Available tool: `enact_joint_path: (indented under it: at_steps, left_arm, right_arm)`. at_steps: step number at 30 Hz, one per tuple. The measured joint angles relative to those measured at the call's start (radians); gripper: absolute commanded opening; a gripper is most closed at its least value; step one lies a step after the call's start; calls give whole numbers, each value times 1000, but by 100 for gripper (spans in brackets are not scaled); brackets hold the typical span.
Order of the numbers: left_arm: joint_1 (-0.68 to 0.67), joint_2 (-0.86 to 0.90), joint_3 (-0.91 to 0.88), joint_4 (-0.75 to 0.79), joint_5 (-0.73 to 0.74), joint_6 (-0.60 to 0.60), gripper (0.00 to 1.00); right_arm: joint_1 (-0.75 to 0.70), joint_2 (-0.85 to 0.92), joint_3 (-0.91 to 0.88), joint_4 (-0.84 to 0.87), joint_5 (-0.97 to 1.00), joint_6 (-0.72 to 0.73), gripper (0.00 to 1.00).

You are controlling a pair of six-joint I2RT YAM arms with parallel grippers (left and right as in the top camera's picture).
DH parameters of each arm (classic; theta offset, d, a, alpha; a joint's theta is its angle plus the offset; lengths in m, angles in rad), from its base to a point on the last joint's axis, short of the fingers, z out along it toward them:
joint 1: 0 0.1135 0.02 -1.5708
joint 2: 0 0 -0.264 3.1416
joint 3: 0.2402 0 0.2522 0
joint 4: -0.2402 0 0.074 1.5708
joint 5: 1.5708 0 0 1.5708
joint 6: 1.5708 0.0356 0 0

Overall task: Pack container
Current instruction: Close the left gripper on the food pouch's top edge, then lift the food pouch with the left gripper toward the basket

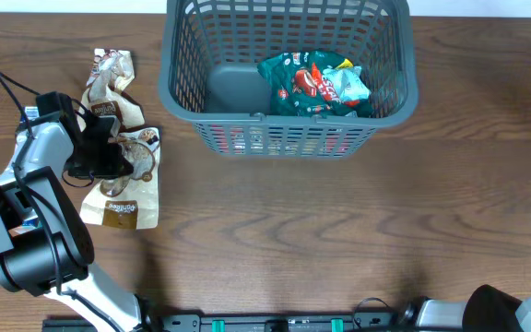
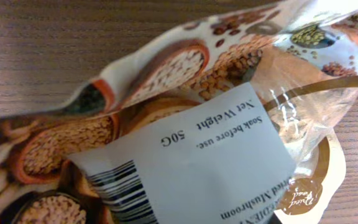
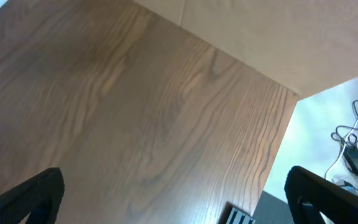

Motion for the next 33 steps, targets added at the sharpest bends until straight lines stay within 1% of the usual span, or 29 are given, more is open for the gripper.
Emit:
enact_joint_path:
  at_steps: [5,8,11,21,28,33]
  left_arm:
    - [0,-8,1,-12,-2,0,6]
    - [0,-13,20,-65,-8,-5,6]
    - [0,-13,78,-124,-11,-6,6]
    - [0,-66,396,-347,-13,-39,6]
    - [0,-85,679,-504,-12,-77,6]
    - [-1,-123,845,-541,-12,-119,6]
  right_arm:
    - [0,0,0,0,0,0,99]
    - [0,0,0,0,0,0,99]
    - [0,0,0,0,0,0,99]
    - [0,0,0,0,0,0,99]
    - [0,0,0,0,0,0,99]
    - [0,0,0,0,0,0,99]
